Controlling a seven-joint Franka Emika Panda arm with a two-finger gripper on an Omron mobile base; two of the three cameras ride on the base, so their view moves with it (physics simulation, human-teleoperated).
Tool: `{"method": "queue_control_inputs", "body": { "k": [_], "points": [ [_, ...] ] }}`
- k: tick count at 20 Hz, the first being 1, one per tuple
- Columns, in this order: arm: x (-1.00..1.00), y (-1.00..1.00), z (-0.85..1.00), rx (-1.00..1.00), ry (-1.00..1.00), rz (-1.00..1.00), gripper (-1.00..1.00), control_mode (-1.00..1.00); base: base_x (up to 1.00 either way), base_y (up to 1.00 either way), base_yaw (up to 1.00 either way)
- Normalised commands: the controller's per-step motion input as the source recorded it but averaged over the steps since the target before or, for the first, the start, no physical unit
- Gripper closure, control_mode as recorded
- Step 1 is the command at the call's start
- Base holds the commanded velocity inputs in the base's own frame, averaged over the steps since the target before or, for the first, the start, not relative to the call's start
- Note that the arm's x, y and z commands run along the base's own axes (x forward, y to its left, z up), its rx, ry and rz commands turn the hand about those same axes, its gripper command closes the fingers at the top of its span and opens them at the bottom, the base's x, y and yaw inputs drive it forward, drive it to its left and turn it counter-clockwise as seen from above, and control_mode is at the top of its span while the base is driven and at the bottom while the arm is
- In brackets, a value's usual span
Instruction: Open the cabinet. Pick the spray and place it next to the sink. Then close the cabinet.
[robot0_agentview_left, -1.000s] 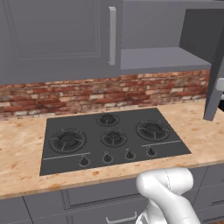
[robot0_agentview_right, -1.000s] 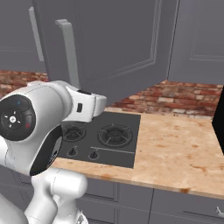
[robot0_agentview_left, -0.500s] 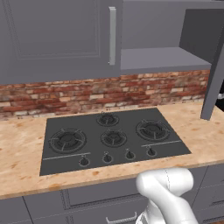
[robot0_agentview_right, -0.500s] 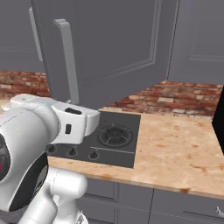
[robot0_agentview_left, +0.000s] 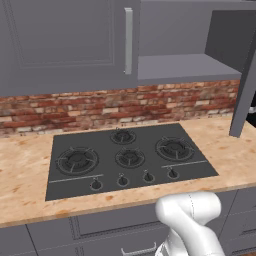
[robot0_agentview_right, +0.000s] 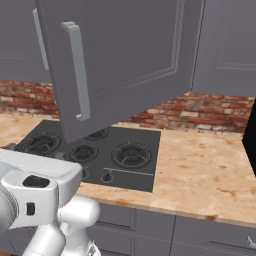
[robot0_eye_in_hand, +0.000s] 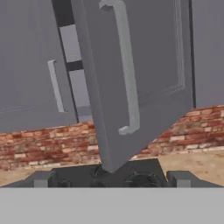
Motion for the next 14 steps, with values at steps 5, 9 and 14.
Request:
{"method": "queue_control_inputs", "body": {
  "k": [5,9,14],
  "points": [
    [-0.72,0.72,0.07,-0.03,-0.01,0.01,-1.0,-1.0,0.0,0.0,0.0],
    [-0.51,0.88,0.11,-0.07,-0.05,0.0,-1.0,-1.0,0.0,0.0,0.0],
    [-0.06,0.93,0.0,-0.13,-0.13,0.0,-1.0,-1.0,0.0,0.0,0.0]
  ]
}}
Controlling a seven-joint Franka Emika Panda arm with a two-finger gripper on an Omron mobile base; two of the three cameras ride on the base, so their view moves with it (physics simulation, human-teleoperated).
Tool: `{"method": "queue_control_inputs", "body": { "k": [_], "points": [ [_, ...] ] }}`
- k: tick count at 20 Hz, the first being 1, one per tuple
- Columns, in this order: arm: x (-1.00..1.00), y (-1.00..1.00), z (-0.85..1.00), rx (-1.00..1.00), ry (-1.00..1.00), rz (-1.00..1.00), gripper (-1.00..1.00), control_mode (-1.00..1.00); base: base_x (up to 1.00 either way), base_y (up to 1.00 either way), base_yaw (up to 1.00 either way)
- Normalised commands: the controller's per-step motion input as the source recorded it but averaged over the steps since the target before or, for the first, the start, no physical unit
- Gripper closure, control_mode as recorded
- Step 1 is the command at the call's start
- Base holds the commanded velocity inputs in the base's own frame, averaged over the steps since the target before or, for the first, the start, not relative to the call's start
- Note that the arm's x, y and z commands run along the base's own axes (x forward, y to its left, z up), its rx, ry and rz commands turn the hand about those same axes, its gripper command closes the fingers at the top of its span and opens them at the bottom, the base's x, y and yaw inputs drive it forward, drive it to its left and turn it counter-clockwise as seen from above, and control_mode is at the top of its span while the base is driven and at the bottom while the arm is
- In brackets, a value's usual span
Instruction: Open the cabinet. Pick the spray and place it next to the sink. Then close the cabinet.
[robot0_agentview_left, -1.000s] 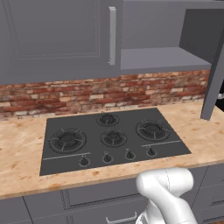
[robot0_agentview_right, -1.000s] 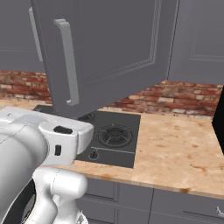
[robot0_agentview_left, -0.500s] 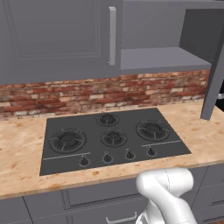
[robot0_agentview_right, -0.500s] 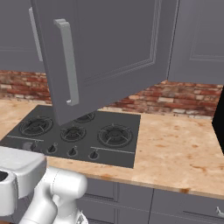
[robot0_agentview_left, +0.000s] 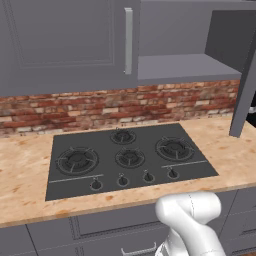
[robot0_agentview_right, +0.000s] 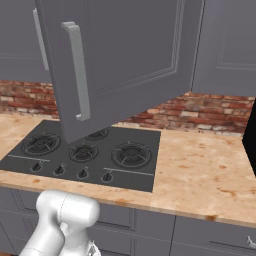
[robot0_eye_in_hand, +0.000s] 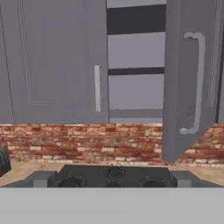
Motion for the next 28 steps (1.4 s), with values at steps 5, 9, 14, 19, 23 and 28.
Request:
{"method": "queue_control_inputs", "body": {
  "k": [5,9,14,19,23,28],
  "points": [
    [0.07,0.93,0.0,-0.26,-0.14,0.0,-1.0,-1.0,0.0,0.0,0.0],
    [0.4,0.62,0.0,-0.29,-0.02,0.0,-1.0,-1.0,0.0,0.0,0.0],
    [0.63,0.23,0.0,-0.28,0.0,0.0,-1.0,-1.0,0.0,0.0,0.0],
    [0.92,0.0,0.0,-0.25,0.04,0.0,-1.0,-1.0,0.0,0.0,0.0],
    [1.0,0.0,0.0,-0.23,0.08,0.0,-1.0,-1.0,0.0,0.0,0.0],
    [0.86,0.0,0.0,-0.18,0.1,0.0,-1.0,-1.0,0.0,0.0,0.0]
  ]
}}
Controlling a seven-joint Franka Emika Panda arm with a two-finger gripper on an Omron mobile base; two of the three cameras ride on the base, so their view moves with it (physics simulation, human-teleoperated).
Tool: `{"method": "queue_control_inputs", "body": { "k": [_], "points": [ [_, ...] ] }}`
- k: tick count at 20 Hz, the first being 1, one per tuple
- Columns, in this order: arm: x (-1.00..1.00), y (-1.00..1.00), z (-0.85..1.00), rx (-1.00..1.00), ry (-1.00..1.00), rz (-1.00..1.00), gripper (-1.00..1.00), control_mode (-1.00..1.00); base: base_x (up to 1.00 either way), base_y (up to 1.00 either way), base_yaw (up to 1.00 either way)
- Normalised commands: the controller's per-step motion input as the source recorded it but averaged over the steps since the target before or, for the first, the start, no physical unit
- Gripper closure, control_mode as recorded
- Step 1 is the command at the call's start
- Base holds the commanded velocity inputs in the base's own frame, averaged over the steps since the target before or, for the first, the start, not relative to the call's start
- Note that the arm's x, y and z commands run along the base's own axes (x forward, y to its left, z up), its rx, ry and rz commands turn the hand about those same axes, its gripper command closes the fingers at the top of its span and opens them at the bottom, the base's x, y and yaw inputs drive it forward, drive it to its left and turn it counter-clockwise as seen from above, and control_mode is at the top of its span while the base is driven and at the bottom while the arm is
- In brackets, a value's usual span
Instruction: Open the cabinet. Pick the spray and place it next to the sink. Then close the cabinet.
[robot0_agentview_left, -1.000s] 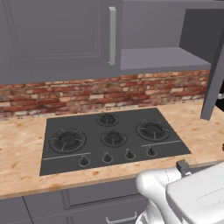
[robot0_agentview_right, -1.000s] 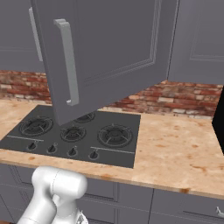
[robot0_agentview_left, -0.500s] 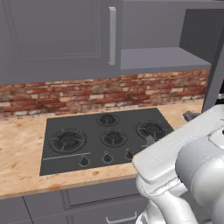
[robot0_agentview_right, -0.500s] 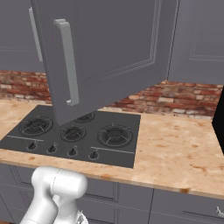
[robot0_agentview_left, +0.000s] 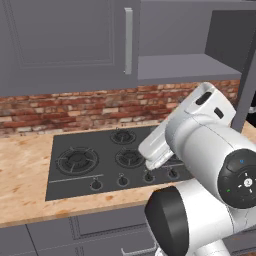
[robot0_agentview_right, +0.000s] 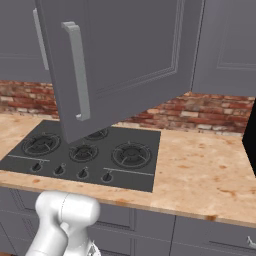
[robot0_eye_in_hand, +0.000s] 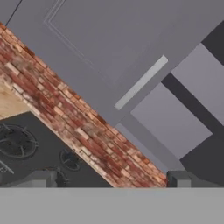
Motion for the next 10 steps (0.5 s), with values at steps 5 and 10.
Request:
{"method": "queue_control_inputs", "body": {
  "k": [5,10],
  "points": [
    [0.34,0.0,0.0,-0.07,0.01,0.0,-1.0,-1.0,0.0,0.0,0.0],
    [0.26,0.0,0.0,-0.03,0.0,-0.01,-1.0,-1.0,0.0,0.0,0.0]
  ]
}}
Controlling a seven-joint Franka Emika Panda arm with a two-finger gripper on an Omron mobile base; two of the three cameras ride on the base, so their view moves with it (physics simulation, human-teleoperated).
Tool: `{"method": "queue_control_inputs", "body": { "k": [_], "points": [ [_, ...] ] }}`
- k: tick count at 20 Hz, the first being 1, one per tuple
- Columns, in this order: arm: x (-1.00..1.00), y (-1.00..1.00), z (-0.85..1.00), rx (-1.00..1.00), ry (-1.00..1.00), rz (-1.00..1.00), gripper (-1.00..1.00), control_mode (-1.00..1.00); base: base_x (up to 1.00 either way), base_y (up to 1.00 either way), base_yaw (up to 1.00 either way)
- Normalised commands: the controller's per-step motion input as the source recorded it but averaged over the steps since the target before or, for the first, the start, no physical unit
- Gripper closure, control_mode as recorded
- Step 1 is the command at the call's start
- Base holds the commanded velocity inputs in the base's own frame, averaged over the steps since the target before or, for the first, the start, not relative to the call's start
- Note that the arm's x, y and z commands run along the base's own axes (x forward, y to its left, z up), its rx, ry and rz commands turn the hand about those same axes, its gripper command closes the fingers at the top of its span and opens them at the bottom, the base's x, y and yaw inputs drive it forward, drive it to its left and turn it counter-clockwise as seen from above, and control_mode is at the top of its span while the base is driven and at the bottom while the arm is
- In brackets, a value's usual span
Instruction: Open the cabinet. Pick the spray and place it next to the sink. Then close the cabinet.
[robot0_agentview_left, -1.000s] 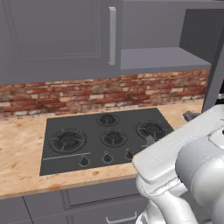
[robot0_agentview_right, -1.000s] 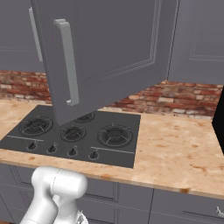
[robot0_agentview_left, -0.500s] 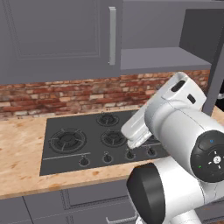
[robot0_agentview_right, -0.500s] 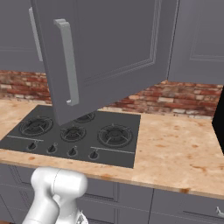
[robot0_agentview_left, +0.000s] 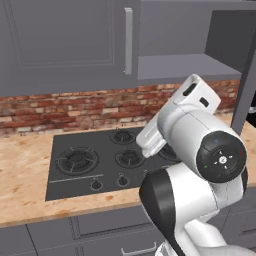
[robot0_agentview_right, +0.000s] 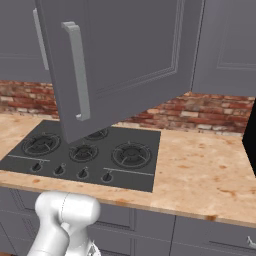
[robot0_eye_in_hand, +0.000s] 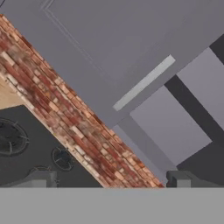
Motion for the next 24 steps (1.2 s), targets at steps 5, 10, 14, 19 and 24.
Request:
{"method": "queue_control_inputs", "body": {
  "k": [5,10,14,19,24],
  "points": [
    [0.22,0.0,0.0,0.0,0.0,-0.06,-1.0,-1.0,0.0,0.0,0.0],
    [0.16,0.0,0.01,0.0,0.0,-0.12,-1.0,-1.0,0.0,0.0,0.0],
    [0.13,-0.08,0.0,-0.01,0.03,-0.13,-1.0,-1.0,0.0,0.0,0.0],
    [0.09,-0.21,0.0,-0.06,0.07,-0.06,-1.0,-1.0,0.0,0.0,0.0],
    [0.0,-0.19,0.04,-0.02,0.01,0.0,-1.0,-1.0,0.0,0.0,0.0]
  ]
}}
